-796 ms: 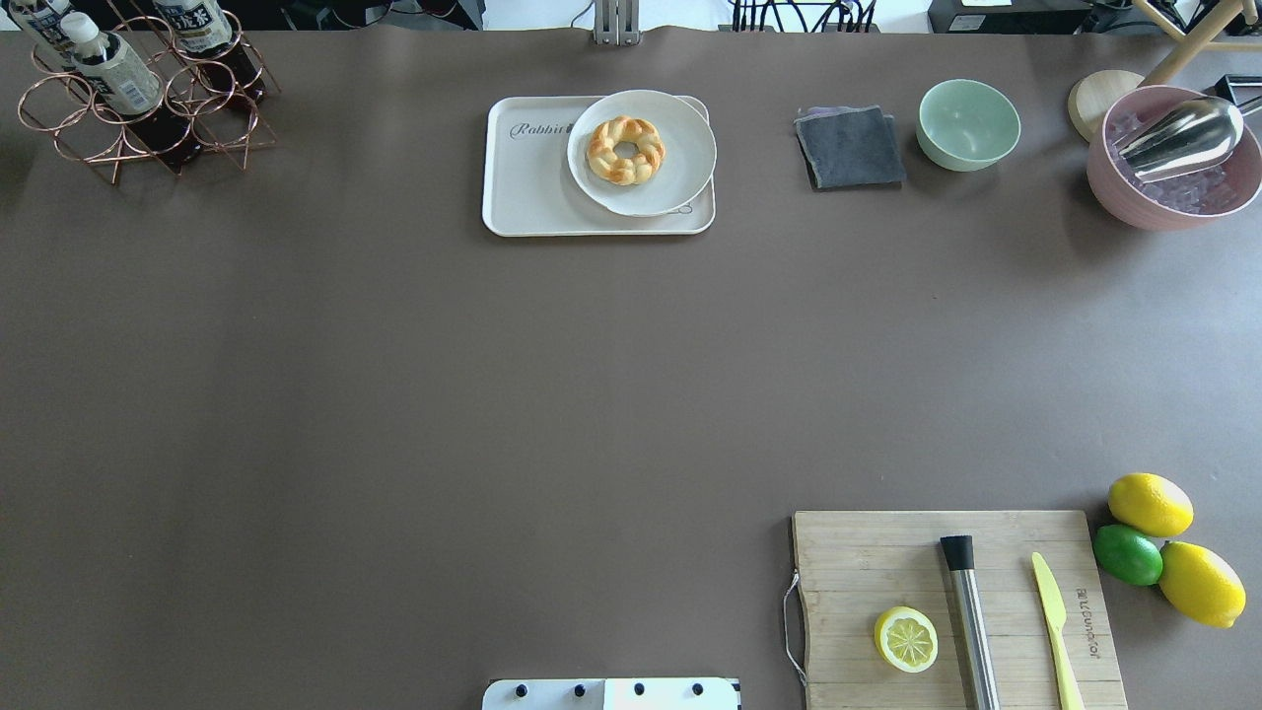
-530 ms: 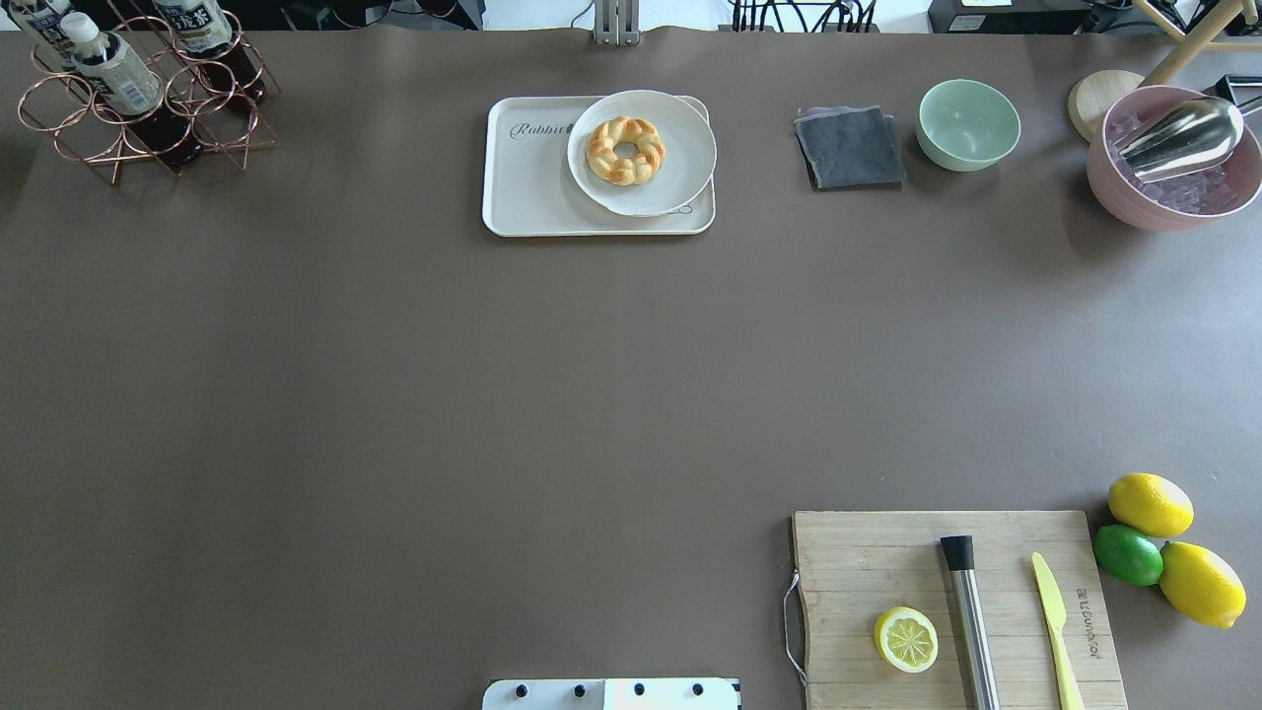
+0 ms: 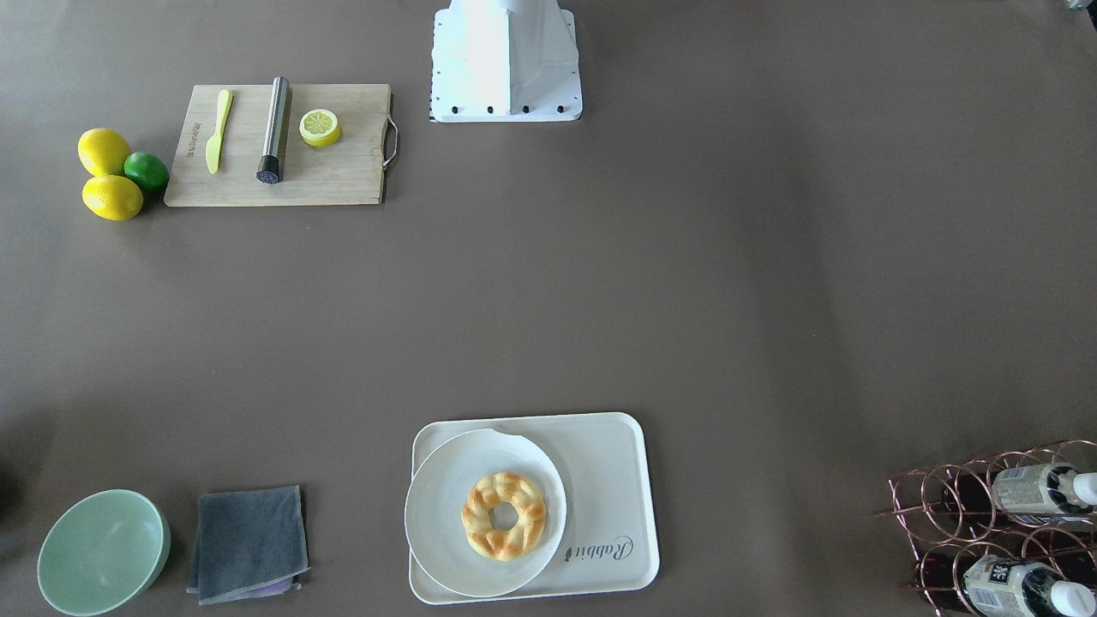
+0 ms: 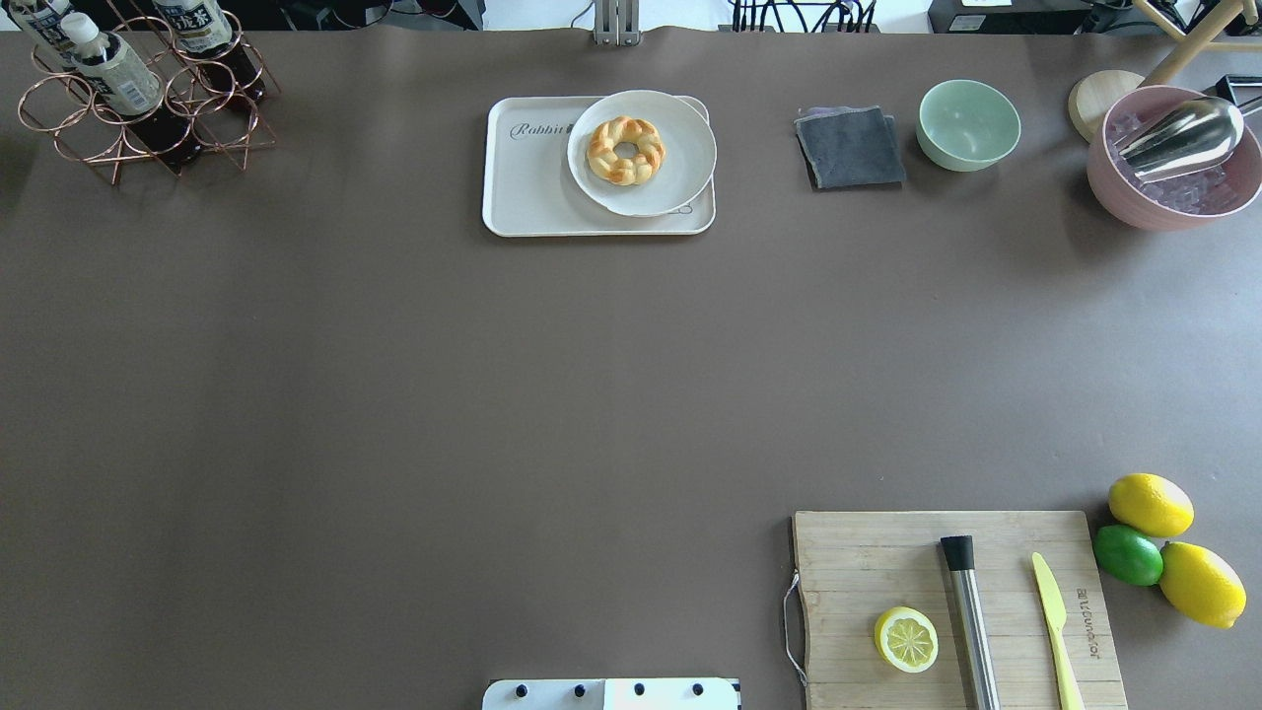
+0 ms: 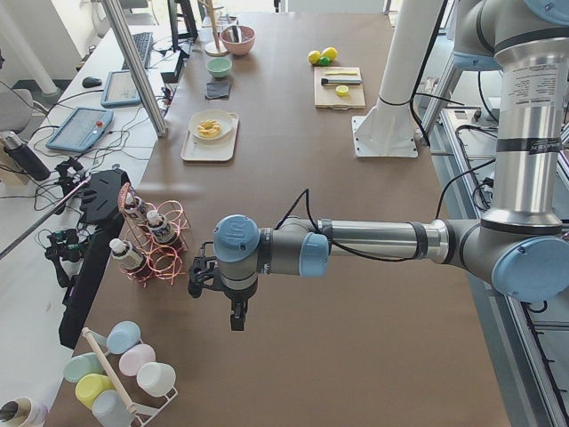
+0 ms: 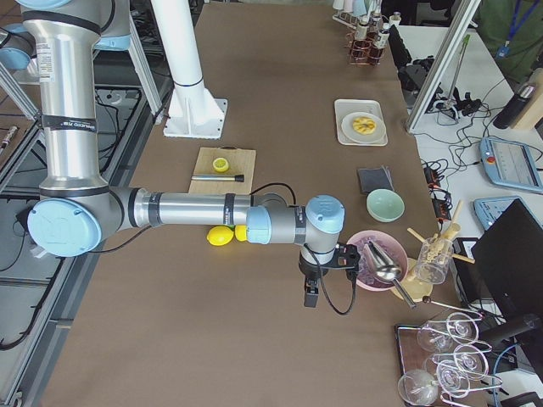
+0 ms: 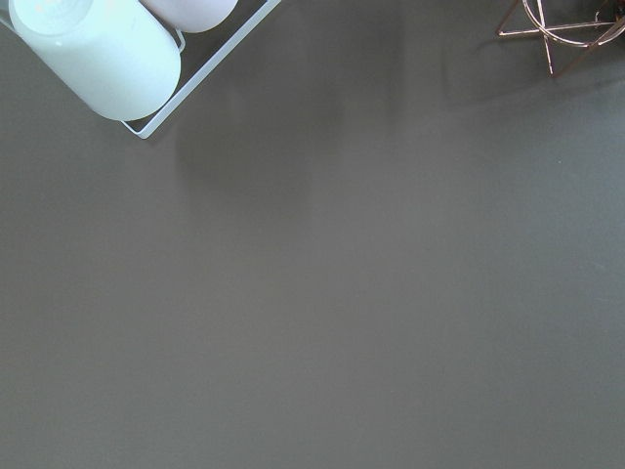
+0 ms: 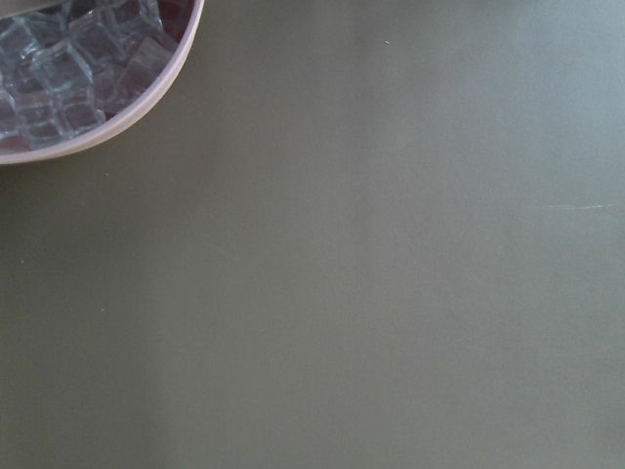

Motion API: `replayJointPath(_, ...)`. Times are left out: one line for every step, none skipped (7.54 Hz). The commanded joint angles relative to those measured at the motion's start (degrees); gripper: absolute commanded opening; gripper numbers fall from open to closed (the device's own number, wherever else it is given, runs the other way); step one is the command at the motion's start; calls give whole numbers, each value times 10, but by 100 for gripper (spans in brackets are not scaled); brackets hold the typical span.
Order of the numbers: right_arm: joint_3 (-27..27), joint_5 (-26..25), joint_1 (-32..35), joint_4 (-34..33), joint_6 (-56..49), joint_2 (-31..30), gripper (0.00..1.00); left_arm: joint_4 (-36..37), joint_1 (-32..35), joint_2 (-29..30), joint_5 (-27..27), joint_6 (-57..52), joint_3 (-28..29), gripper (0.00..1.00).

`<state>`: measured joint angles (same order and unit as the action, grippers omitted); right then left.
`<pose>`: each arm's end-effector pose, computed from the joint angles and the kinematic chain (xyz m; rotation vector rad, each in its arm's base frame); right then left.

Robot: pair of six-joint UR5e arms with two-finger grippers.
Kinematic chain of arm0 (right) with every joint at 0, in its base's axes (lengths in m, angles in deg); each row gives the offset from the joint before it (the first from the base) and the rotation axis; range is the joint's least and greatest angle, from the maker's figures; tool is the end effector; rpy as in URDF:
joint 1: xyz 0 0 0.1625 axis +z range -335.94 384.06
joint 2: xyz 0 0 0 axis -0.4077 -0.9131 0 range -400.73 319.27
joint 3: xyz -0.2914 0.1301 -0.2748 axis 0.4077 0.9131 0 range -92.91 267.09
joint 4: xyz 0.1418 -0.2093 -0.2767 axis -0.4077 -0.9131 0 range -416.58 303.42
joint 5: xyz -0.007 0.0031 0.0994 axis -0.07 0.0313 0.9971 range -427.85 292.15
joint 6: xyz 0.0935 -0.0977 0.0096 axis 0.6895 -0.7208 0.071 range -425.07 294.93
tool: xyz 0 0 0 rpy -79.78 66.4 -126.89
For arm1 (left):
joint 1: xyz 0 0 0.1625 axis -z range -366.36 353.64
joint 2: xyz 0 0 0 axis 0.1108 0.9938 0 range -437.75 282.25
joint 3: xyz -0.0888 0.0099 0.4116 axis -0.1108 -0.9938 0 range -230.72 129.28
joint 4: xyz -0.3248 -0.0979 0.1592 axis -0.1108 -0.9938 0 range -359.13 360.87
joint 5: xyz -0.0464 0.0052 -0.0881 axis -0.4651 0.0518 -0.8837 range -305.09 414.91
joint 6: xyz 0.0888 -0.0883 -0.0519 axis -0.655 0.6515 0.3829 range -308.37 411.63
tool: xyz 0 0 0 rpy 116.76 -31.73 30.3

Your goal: Place tea on tray

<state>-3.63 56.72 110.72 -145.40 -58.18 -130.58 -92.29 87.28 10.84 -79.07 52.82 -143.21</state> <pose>0.0298 -0.4575 0.6863 -0.0193 -0.6040 0.0493 -0.0674 -0.4431 0.6668 0.0869 0.7655 -0.0516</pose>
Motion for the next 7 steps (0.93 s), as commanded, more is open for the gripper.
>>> replayJointPath(-6,-5,-4,1,-3,0,100,3,-7,-1,5,-1,2,98)
replayJointPath(-5,-4,-11,1,-20,0,100,-3,-9,-11,0,-3,-2,98)
replayJointPath(-4,1,-16,1,-40,6,100,-16,-14,-4,6,0,9,98)
replayJointPath(-5,1,-18,1,-40,7,100,-21,-21,1,6,1,21,98)
replayJointPath(-9,1,-18,1,-38,9,100,-32,-19,-5,2,-5,14,98)
replayJointPath(-11,0,-18,1,-35,10,100,-59,-20,-5,5,-3,22,98)
replayJointPath(-17,1,-18,1,-35,13,100,-62,-21,-2,6,-4,25,98)
